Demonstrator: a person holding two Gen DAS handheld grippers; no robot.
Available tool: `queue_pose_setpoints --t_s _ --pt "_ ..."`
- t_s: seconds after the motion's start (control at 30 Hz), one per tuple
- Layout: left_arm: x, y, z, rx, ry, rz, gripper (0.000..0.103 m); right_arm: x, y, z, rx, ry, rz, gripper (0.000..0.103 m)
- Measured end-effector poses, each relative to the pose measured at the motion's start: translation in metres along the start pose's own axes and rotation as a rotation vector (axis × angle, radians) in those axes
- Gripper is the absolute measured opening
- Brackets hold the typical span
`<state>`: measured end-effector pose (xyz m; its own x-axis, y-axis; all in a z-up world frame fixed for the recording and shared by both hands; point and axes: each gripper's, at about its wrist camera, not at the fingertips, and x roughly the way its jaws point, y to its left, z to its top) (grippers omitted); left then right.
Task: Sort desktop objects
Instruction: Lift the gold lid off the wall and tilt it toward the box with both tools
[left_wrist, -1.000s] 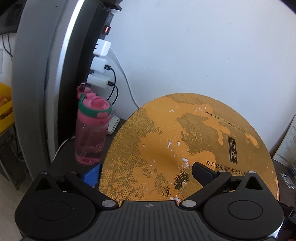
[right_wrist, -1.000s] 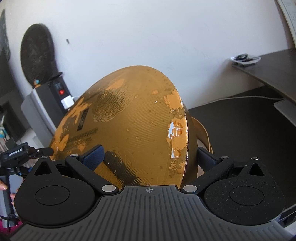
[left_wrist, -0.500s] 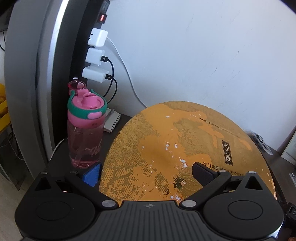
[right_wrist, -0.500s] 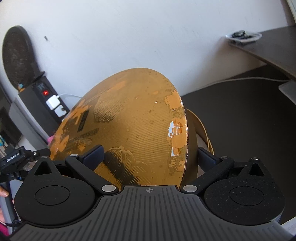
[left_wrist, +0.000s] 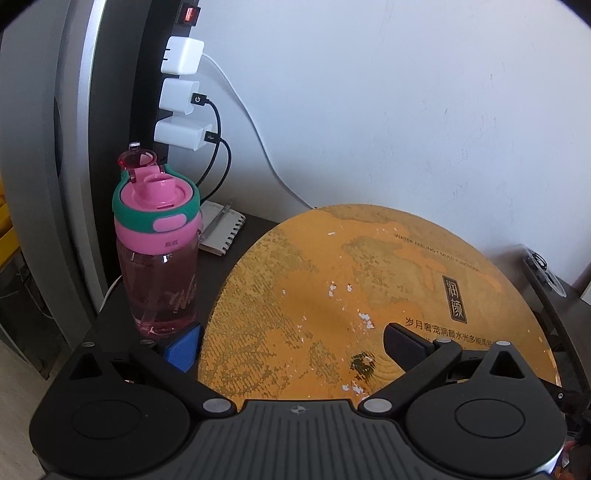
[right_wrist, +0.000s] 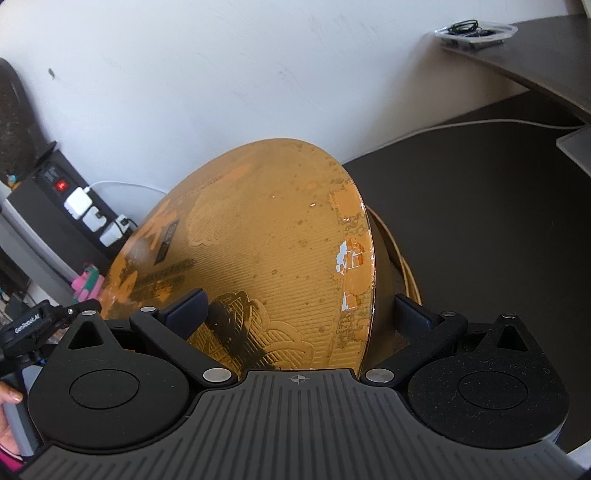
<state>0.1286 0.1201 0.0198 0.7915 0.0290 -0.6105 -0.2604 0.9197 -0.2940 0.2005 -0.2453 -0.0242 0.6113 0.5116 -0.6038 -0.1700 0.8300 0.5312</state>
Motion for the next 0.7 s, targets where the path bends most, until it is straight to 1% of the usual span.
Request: queue_pose_setpoints --t_s 0.27,0.53,0.7 --pt "0.0025 0.0013 -0.0025 -0.015 0.014 0.013 0.101 0.0056 -0.0002 0.0082 -0.011 0.031 0.001 0.103" --pt "0.0025 -0.0005 -0.0027 -0.011 0.013 0.023 0.101 0.0034 -0.0007 0.0084 0.000 0.034 0.000 0.103" --pt "0.0058 0.0020 -0.0035 -0.031 0.025 0.023 0.101 0.0027 0.0041 0.0086 -0.004 0.036 -0.016 0.103"
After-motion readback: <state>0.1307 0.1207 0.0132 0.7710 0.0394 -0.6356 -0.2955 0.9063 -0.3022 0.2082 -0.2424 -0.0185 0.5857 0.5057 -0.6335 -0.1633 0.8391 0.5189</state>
